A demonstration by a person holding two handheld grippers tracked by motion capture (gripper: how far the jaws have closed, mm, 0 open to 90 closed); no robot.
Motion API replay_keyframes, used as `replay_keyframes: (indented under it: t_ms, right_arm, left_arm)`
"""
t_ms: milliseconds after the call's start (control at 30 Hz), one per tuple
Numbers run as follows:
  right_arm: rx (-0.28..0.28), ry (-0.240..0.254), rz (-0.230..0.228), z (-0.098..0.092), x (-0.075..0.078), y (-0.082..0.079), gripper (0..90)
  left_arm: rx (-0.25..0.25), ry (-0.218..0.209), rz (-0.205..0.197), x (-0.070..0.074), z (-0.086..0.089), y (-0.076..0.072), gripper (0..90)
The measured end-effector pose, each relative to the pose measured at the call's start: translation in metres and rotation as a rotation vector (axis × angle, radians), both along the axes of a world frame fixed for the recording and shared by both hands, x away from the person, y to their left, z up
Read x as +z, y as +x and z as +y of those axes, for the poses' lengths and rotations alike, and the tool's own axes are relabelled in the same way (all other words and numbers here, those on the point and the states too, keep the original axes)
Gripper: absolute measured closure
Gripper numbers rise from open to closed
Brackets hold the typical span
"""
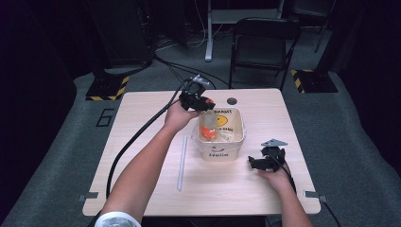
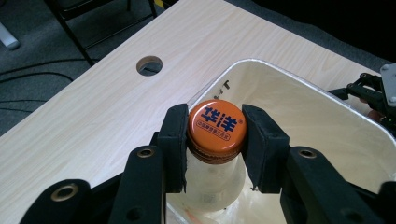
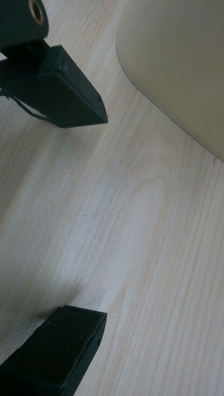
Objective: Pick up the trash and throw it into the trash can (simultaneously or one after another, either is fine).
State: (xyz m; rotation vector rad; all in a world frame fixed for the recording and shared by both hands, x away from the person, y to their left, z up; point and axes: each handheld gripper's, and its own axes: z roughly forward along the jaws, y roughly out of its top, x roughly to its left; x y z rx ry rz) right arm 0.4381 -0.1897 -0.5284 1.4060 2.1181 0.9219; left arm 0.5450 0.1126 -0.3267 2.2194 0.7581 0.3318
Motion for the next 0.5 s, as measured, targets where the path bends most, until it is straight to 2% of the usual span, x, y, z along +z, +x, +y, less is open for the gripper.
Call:
replay_keyframes:
  t_ms: [100, 167, 233, 267, 333, 500]
  right_arm:
    - [0.002, -0.001, -0.001, -0.0002, 0.0, 0.0002, 4.8]
    - [0.003, -0.001, -0.001, -0.0002, 0.0, 0.0002, 4.8]
    - [0.002, -0.001, -0.001, -0.0002, 0.0, 0.0001, 4.7]
    - [0.003, -0.002, -0.002, -0.0002, -0.0001, 0.0002, 4.7]
    - [0.003, -0.002, -0.002, -0.0002, -0.0001, 0.0003, 4.7]
    - [0.003, -0.002, -0.002, -0.0002, -0.0001, 0.0003, 4.7]
  left_arm:
    - [0.004, -0.018, 0.006, -0.0057, 0.0031, 0.0008, 63.0]
    - [0.021, -0.047, 0.004, -0.0077, 0.0084, 0.0016, 63.0]
    - [0.019, -0.051, 0.011, -0.008, 0.0093, 0.0014, 63.0]
    - [0.001, -0.034, 0.001, -0.0073, 0.0082, -0.0003, 62.9]
    - [-0.006, -0.026, -0.005, -0.0072, 0.0063, -0.002, 62.9]
    - [-0.002, -0.028, -0.006, -0.0075, 0.0068, -0.0019, 62.7]
